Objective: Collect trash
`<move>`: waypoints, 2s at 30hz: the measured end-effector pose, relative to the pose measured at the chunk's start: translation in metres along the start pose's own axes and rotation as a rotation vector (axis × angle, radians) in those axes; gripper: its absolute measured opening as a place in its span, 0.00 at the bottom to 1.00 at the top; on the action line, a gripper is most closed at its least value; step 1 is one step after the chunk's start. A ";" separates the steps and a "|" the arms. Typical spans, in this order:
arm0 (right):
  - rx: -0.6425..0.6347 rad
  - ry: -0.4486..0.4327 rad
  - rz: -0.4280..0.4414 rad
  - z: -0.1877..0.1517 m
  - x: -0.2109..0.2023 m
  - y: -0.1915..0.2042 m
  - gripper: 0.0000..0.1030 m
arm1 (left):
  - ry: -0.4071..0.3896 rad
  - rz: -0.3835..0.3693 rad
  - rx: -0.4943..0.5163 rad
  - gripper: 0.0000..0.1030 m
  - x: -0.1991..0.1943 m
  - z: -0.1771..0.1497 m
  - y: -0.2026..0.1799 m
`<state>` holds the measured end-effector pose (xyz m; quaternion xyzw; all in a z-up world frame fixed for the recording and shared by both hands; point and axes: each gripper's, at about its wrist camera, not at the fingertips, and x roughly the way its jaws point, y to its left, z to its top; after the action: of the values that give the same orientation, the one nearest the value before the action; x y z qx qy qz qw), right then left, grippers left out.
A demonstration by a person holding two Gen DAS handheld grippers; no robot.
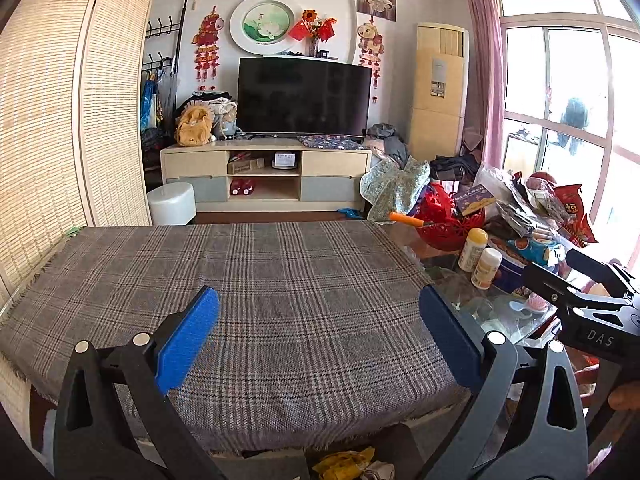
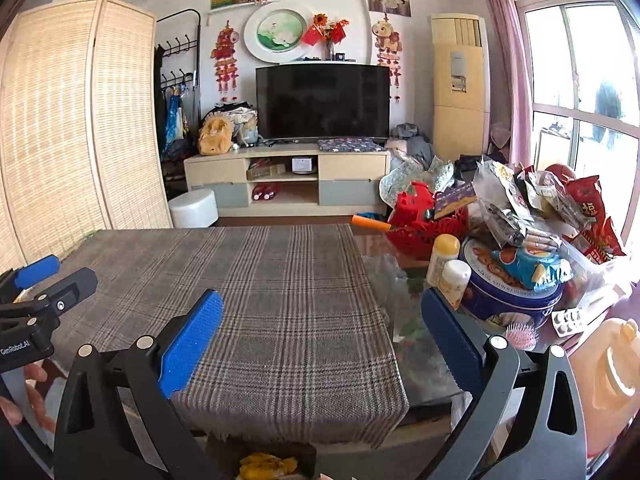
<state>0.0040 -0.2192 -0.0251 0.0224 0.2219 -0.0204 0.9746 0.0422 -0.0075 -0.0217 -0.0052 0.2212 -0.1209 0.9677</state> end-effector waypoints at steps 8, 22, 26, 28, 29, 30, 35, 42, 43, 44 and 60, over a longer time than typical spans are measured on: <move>0.030 0.022 0.009 -0.006 0.010 -0.005 0.97 | 0.002 0.039 -0.003 0.92 0.004 -0.007 0.001; 0.072 0.118 -0.036 -0.031 0.024 -0.016 0.97 | 0.059 0.060 -0.015 0.92 0.006 -0.035 0.006; 0.062 0.104 -0.043 -0.031 0.018 -0.015 0.97 | 0.077 0.053 0.006 0.92 0.012 -0.043 0.000; 0.054 0.099 -0.046 -0.031 0.016 -0.014 0.97 | 0.091 0.054 0.017 0.92 0.015 -0.048 -0.003; 0.050 0.097 -0.047 -0.031 0.015 -0.013 0.97 | 0.095 0.055 0.017 0.92 0.016 -0.050 -0.003; 0.049 0.099 -0.045 -0.031 0.015 -0.013 0.97 | 0.097 0.057 0.016 0.92 0.017 -0.052 -0.003; 0.042 0.122 -0.052 -0.035 0.017 -0.016 0.97 | 0.102 0.067 0.022 0.92 0.016 -0.054 -0.003; 0.049 0.128 -0.054 -0.036 0.016 -0.019 0.97 | 0.102 0.066 0.016 0.92 0.016 -0.053 -0.005; 0.051 0.128 -0.053 -0.036 0.016 -0.019 0.97 | 0.100 0.066 0.016 0.92 0.016 -0.052 -0.005; 0.049 0.127 -0.053 -0.036 0.015 -0.019 0.97 | 0.098 0.066 0.017 0.92 0.016 -0.051 -0.005; 0.053 0.131 -0.050 -0.035 0.015 -0.019 0.97 | 0.093 0.069 0.022 0.92 0.017 -0.050 -0.009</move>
<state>0.0014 -0.2365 -0.0641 0.0438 0.2852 -0.0492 0.9562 0.0335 -0.0181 -0.0738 0.0189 0.2647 -0.0899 0.9599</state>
